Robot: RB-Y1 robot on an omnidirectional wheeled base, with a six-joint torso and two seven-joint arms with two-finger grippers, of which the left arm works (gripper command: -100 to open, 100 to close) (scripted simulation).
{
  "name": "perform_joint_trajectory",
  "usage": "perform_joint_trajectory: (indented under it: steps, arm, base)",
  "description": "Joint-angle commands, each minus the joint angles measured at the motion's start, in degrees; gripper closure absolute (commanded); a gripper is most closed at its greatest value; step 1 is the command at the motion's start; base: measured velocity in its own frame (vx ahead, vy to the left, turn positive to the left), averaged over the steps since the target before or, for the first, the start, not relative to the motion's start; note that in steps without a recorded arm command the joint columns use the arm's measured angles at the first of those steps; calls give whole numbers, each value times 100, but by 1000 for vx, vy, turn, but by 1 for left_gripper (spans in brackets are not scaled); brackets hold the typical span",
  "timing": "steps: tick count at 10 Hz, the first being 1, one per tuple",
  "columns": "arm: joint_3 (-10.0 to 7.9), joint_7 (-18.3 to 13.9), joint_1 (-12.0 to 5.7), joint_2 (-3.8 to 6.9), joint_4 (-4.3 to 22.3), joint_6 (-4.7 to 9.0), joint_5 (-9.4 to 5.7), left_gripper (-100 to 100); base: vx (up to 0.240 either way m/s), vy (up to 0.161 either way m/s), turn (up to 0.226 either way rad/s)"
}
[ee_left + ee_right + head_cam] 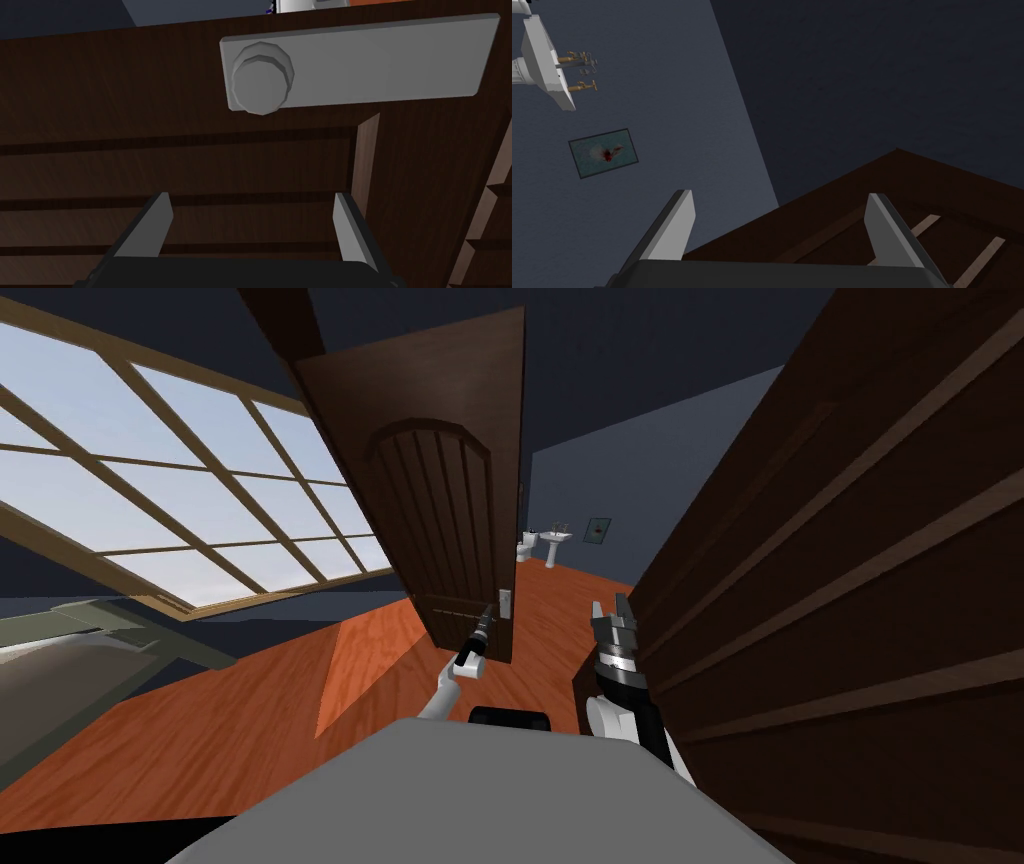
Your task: Push the door open
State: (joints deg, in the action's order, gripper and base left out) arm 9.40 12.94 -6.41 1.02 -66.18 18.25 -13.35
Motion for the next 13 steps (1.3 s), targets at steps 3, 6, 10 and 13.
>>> perform_joint_trajectory:
  steps: [3,6,10,13]
  arm:
    - [31,64,36,-225,-50,-35,14,-100]
    - [-12,106,19,35,-4,21,28,-100]
    - [-79,162,-8,-171,60,99,48,-100]
    - [-85,171,-14,-234,81,116,52,100]
  base:
    - [-125,-52,33]
    - [174,-4,-25]
    - [225,-27,-26]
    - [90,-39,-6]
